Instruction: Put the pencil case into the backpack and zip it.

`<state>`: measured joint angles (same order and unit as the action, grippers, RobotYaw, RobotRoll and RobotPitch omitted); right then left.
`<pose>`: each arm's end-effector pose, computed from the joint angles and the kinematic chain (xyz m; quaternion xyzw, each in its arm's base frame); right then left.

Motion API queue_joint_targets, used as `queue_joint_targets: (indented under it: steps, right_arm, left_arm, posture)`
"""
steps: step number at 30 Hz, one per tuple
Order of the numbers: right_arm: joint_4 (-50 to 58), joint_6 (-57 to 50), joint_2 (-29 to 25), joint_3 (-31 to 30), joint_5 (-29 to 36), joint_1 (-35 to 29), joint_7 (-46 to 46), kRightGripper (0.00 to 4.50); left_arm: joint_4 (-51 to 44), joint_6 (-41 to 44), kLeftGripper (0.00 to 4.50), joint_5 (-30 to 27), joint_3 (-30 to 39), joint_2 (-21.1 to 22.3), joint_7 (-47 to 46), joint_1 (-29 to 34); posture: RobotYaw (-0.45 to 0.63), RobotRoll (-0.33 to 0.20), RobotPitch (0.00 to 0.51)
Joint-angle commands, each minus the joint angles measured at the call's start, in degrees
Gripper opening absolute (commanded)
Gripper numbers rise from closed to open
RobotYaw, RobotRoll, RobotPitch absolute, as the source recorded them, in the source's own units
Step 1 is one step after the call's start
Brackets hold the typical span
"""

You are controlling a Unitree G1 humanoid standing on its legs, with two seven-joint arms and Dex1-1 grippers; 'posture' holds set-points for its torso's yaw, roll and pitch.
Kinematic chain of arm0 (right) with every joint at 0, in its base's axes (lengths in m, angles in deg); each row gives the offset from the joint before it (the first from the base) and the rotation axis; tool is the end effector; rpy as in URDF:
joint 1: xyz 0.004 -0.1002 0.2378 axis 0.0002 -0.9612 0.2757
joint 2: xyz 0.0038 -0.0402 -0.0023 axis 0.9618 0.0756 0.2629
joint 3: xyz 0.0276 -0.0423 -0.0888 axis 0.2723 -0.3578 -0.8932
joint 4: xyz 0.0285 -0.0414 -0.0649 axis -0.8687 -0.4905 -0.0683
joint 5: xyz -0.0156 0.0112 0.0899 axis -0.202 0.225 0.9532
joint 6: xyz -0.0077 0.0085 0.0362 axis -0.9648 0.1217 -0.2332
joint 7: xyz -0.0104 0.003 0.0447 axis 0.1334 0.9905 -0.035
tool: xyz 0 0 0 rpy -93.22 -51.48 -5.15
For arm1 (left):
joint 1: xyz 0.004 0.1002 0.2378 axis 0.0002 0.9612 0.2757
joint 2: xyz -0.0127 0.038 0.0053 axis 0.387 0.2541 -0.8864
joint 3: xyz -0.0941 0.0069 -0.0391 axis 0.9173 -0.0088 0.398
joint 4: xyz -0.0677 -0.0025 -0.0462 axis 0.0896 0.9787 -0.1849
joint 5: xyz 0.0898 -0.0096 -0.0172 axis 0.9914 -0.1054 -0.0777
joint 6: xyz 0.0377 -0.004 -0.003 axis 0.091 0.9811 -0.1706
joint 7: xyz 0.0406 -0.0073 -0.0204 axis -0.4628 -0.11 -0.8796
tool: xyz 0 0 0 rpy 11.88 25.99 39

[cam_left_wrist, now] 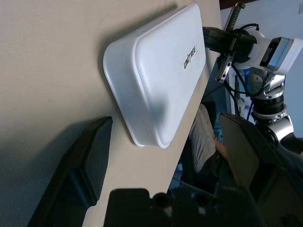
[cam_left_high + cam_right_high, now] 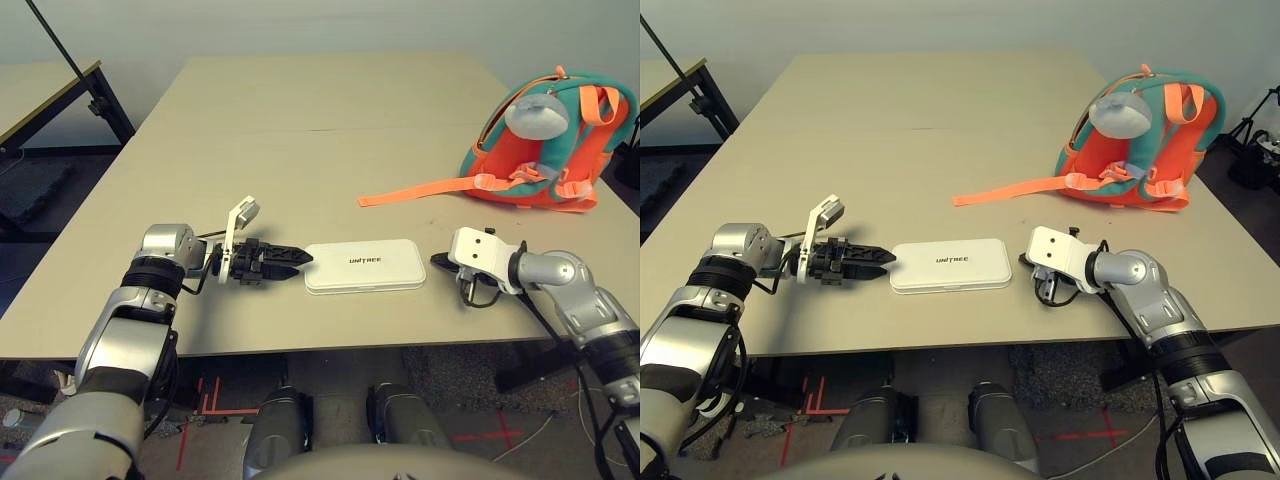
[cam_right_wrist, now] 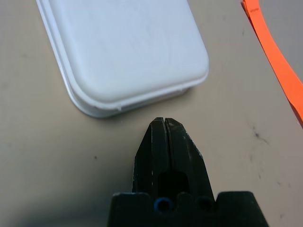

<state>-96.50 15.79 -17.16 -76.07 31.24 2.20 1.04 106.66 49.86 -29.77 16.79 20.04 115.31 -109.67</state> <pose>0.2493 -0.2425 0.0954 -0.3776 0.1391 0.4719 0.7845 0.2839 0.2390 0.0802 -0.3468 0.4961 -0.4239 0.6738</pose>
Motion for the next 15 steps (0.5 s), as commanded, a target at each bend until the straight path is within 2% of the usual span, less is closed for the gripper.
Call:
queue_joint_targets:
  steps: [1,15]
  right_arm:
    - [-0.8,1.0,0.9,-1.8,-1.0,1.5,0.9,0.03]
    - [-1.6,1.7,3.6,-4.0,-2.6,3.3,2.3,0.03]
  left_arm:
    - [1.0,0.2,4.50,1.7,-0.8,-0.3,-0.7,-0.1]
    - [-1.2,0.0,4.50,2.4,-2.5,0.2,1.4,1.0]
  posture:
    - [-0.18,0.000,0.012]
    - [-0.18,0.000,0.021]
